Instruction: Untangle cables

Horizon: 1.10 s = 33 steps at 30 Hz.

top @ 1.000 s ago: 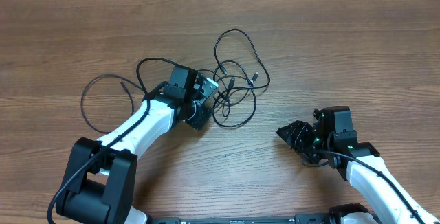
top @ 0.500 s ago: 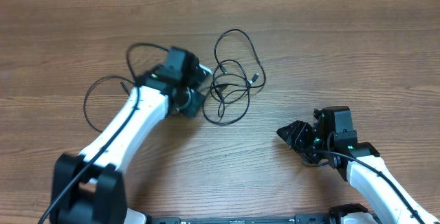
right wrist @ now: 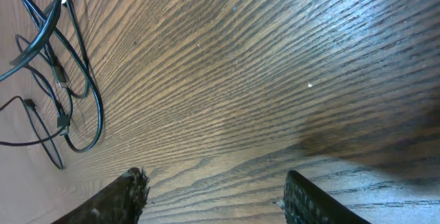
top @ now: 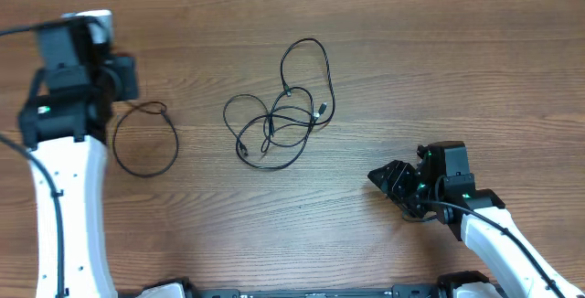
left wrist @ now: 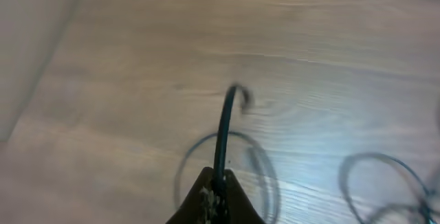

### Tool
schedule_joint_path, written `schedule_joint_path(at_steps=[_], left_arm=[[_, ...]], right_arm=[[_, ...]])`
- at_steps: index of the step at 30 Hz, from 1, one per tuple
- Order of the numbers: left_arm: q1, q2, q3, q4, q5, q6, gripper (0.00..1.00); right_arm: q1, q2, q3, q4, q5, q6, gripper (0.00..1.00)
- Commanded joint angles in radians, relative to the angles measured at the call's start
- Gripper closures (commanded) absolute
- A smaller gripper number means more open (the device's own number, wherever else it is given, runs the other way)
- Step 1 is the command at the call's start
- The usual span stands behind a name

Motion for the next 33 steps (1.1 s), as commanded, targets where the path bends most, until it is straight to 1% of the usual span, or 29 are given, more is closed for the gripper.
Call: schedule_joint_path(at_steps=[1,4,8,9,10,13,14,16,18,21,23,25,26,27,29,32,33], left_arm=[[0.113,0.006,0.009,0.001,-0.018,-0.185,0.96],[0.174,0.010,0.009,-0.001,0.008,-0.201,0.91],[0.200,0.016,0.009,-0.011,0.010,-0.202,0.90],[0.202,0.017,0.009,-0.012,0.010,-0.202,0.84],[0.202,0.017,0.008,-0.013,0.010,-0.202,0.75],[0.201,0.017,0.008,-0.017,0.037,-0.224,0.32],[0.201,0.017,0.008,-0.019,0.065,-0.224,0.28],[0.201,0.017,0.008,-0.030,0.190,-0.224,0.27],[0.199,0.018,0.004,-0.042,0.356,-0.224,0.29],[0.175,0.018,-0.019,-0.052,0.532,-0.223,0.33],[0.115,0.028,-0.074,-0.051,0.536,-0.222,0.38],[0.077,0.040,-0.118,-0.035,0.521,-0.219,0.48],[0.062,0.048,-0.136,-0.029,0.520,-0.215,0.59],[0.040,0.062,-0.164,-0.017,0.520,-0.216,0.72],[0.009,0.087,-0.202,0.004,0.516,-0.216,0.84],[-0.033,0.143,-0.249,0.032,0.478,-0.216,0.96],[-0.044,0.166,-0.259,0.039,0.459,-0.216,0.96]], right_arm=[[-0.005,-0.003,0.001,0.005,-0.004,-0.008,0.38],[-0.005,-0.003,0.001,0.005,-0.004,-0.008,0.38],[-0.005,-0.003,0.001,0.005,-0.004,-0.008,0.38],[-0.005,-0.003,0.001,0.005,-0.004,-0.008,0.38],[-0.005,-0.003,0.001,0.005,-0.004,-0.008,0.38],[-0.005,-0.003,0.001,0.005,-0.004,-0.008,0.38],[-0.005,-0.003,0.001,0.005,-0.004,-0.008,0.38],[-0.005,-0.003,0.001,0.005,-0.004,-0.008,0.38],[-0.005,-0.003,0.001,0.005,-0.004,-0.008,0.38],[-0.005,-0.003,0.001,0.005,-0.004,-0.008,0.38],[-0.005,-0.003,0.001,0.005,-0.004,-0.008,0.38],[-0.005,-0.003,0.001,0.005,-0.004,-0.008,0.38],[-0.005,-0.003,0.001,0.005,-0.005,-0.008,0.38],[-0.005,-0.003,0.001,0.005,-0.005,-0.007,0.38],[-0.005,-0.003,0.001,0.005,-0.005,-0.007,0.38],[-0.005,-0.003,0.001,0.005,-0.005,-0.004,0.38],[-0.005,-0.003,0.001,0.005,-0.005,-0.004,0.38]])
